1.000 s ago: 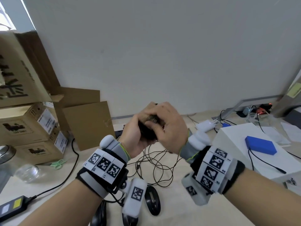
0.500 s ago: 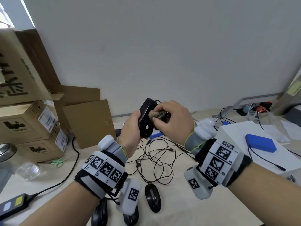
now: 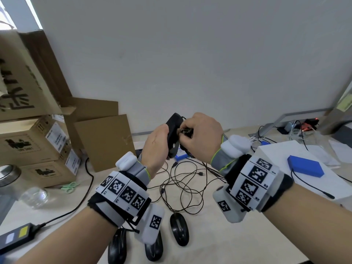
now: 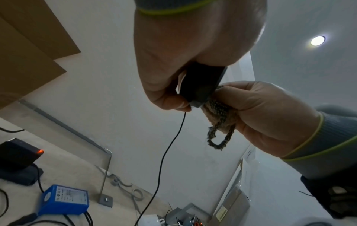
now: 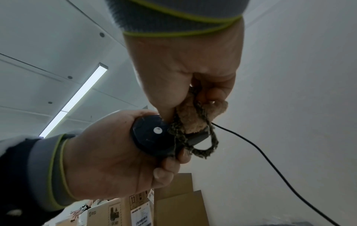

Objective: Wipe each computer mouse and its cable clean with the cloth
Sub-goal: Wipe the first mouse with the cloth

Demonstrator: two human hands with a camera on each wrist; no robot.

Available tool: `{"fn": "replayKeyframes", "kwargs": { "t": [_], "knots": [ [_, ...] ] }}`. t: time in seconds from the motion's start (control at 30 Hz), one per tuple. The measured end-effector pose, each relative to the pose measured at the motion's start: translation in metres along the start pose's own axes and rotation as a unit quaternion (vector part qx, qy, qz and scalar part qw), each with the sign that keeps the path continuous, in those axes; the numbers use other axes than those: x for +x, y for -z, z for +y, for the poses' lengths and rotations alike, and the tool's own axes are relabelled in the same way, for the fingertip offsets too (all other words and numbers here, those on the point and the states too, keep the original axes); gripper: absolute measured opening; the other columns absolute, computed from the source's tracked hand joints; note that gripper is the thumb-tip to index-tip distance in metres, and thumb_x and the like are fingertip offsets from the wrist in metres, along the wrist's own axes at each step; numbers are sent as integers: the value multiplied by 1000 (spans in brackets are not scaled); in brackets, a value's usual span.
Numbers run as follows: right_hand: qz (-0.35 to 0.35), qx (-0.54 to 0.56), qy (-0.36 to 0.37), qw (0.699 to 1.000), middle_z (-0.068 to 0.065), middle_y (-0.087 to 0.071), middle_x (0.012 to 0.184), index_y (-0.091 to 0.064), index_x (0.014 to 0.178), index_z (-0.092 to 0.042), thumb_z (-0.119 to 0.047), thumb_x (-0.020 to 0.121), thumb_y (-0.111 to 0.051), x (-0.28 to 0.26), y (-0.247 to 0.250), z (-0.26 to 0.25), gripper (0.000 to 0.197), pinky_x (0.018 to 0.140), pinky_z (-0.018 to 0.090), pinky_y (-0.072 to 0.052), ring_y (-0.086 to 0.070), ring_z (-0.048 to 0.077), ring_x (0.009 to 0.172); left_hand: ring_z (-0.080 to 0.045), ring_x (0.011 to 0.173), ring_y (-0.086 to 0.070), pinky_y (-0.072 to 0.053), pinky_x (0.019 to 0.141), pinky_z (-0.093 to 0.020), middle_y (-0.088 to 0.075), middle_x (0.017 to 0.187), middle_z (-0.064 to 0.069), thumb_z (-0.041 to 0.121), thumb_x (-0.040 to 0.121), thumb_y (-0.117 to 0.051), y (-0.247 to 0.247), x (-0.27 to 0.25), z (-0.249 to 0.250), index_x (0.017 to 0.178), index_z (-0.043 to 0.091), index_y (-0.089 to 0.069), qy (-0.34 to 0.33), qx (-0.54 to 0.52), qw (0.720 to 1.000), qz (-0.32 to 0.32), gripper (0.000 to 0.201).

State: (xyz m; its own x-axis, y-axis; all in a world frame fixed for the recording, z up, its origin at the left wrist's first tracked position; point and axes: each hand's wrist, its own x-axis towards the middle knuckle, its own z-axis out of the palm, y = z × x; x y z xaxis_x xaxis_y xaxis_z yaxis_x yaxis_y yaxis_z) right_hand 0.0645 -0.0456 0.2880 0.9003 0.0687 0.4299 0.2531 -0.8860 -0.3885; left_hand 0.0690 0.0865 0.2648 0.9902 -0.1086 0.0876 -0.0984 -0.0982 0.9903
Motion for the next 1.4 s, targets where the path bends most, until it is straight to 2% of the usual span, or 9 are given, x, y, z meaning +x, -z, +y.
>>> {"fn": "replayKeyframes", "kwargs": {
  "t": [0.33, 0.5, 0.63, 0.73, 0.9, 1.0, 1.17, 1.3, 1.4],
  "knots": [
    [40, 85, -42, 995, -2, -63, 84, -73, 87, -21, -27, 82, -69, 6, -4, 22, 9, 74, 31, -44, -61, 23, 86, -32, 71, -55, -42, 59, -42, -54, 84, -35, 47, 84, -35, 6, 2, -6, 100, -4, -56, 71, -61, 995, -14, 57],
    [155, 341, -100, 922, -14, -71, 81, -65, 82, -33, -29, 80, -67, 12, 0, 22, 5, 80, 44, -57, -68, 12, 79, -23, 53, -55, -52, 51, -31, -49, 88, -16, 40, 97, -45, 7, 4, -7, 119, 5, -56, 156, -209, 964, -47, 43],
    [159, 316, -63, 933, -16, -68, 96, -64, 101, -28, -26, 85, -59, 12, -7, 15, 17, 92, 32, -51, -62, 5, 94, -16, 46, -40, -29, 36, -19, -53, 76, -9, 47, 97, -43, 0, -1, -12, 104, 7, -59, 183, -264, 946, -50, 43],
    [130, 275, 15, 952, -12, -65, 93, -63, 94, -30, -20, 84, -57, -11, -20, -5, 15, 86, 14, -40, -53, 3, 95, -19, 51, -47, -36, 43, -21, -62, 73, -7, 46, 95, -45, -11, 0, -6, 88, 14, -64, 188, -284, 940, -23, 38],
    [72, 248, 100, 961, 0, -60, 94, -67, 101, -22, -24, 85, -58, -29, -26, -7, 19, 82, 30, -46, -56, 14, 92, -20, 69, -64, -50, 53, -27, -65, 82, -10, 29, 96, -50, -9, 5, -10, 96, 11, -65, 178, -289, 941, 1, 24],
    [91, 242, 38, 965, -16, -65, 93, -67, 96, -32, -25, 85, -56, -7, -24, 27, 17, 85, 41, -49, -58, 14, 92, -19, 67, -54, -40, 45, -23, -59, 77, -7, 31, 97, -55, 1, 5, -17, 92, 11, -66, 162, -223, 961, 5, 23],
    [159, 338, -38, 927, -7, -69, 98, -62, 99, -40, -34, 90, -49, 6, -20, 50, 16, 85, 55, -51, -63, 28, 92, -30, 81, -70, -61, 66, -43, -64, 105, -15, 21, 89, -66, 7, -1, -17, 119, 9, -59, 165, -222, 960, -51, 33],
    [111, 288, 44, 950, -7, -65, 97, -62, 95, -26, -20, 89, -51, -7, -27, 29, 14, 88, 42, -47, -58, 21, 94, -30, 74, -71, -59, 59, -38, -65, 108, -15, 50, 95, -45, -2, -9, -16, 122, 17, -56, 179, -215, 957, -83, 44],
    [58, 193, 173, 964, 6, -63, 104, -65, 96, -8, -16, 88, -49, -32, -46, 13, 20, 92, 40, -44, -56, 24, 103, -23, 99, -69, -57, 80, -42, -69, 112, -10, 77, 87, -18, -5, -6, -14, 117, 20, -62, 221, -290, 923, -121, 78]
  ]
}}
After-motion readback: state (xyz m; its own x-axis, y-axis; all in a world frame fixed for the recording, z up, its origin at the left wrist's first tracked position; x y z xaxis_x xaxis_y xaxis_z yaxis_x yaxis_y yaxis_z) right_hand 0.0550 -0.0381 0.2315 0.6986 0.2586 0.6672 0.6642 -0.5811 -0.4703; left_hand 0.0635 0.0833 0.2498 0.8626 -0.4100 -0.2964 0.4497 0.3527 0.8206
